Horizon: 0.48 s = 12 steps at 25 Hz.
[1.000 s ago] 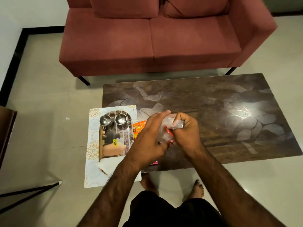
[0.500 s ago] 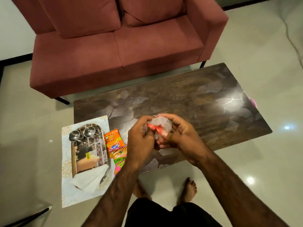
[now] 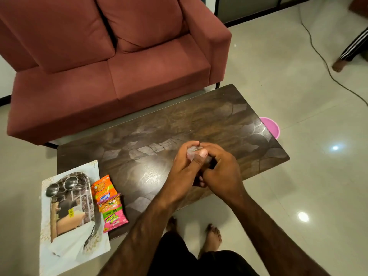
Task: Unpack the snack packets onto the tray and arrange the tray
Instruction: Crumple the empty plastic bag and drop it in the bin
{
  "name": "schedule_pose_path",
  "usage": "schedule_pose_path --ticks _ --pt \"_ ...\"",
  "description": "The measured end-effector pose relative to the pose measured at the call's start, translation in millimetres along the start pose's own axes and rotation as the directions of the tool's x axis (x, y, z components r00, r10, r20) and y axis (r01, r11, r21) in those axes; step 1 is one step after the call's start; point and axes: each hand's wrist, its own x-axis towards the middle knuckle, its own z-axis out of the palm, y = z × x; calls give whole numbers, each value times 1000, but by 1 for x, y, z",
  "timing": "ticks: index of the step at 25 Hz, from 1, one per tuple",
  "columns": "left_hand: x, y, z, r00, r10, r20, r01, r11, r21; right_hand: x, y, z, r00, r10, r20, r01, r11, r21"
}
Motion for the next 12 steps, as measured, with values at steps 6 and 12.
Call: schedule_pose_path --ticks 6,12 --pt "47 -4 7 990 -77 -115 51 976 -210 23 17 -34 961 149 232 -217 929 301" --pt "107 5 16 979 -201 -41 186 953 -239 56 24 -27 984 116 135 -102 989 -107"
